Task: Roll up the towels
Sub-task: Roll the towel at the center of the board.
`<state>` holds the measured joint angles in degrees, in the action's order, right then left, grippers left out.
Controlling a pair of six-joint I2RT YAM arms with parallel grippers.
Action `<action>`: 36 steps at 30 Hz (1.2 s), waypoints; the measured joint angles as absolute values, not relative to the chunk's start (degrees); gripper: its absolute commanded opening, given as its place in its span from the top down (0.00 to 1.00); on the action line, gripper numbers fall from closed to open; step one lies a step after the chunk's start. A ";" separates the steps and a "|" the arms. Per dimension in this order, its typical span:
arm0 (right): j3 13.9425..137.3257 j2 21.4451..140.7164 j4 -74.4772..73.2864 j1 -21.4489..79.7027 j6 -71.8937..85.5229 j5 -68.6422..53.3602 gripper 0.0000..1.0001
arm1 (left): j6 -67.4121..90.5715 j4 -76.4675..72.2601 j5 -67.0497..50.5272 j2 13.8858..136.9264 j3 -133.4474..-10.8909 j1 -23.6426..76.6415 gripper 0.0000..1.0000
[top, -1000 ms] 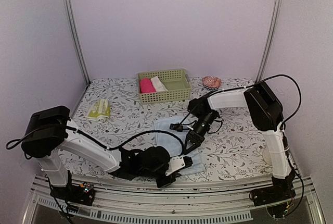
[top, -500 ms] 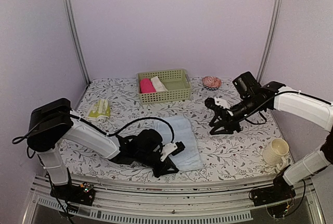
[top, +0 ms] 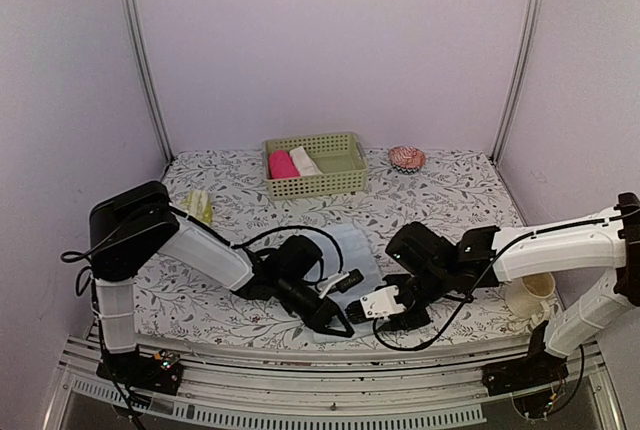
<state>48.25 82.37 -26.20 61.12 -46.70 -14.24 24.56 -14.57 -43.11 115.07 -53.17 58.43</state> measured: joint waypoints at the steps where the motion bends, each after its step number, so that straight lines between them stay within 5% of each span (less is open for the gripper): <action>1: 48.23 83.64 -25.21 61.84 -46.87 -13.41 0.57 | 24.88 -14.24 -43.53 115.24 -53.41 58.30 1.00; 7: 47.53 89.32 -21.08 64.20 -47.59 -10.22 0.59 | 26.85 -13.91 -45.41 115.74 -53.63 57.71 1.00; 11: 47.16 90.21 -19.66 64.23 -47.40 -9.67 0.77 | 27.57 -13.67 -45.93 115.77 -53.63 57.54 1.00; 16: 47.33 92.99 -18.57 64.10 -46.00 -10.74 0.95 | 27.38 -12.97 -45.60 115.66 -53.67 57.41 0.82; 22: 50.96 95.04 -23.40 58.41 -44.53 -21.54 0.96 | 24.77 -9.26 -37.54 106.85 -48.75 57.32 0.66; 29: 65.63 111.04 -38.13 46.74 -44.42 -39.46 0.96 | 20.97 -10.48 -21.26 89.19 -37.19 60.71 0.64; 36: 78.54 126.28 -55.29 41.93 -47.75 -54.87 0.96 | 10.24 -11.42 -2.31 86.30 -36.36 74.32 0.67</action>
<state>78.54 126.28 -55.29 41.93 -47.75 -54.87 10.24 -11.42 -2.31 86.30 -36.36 74.32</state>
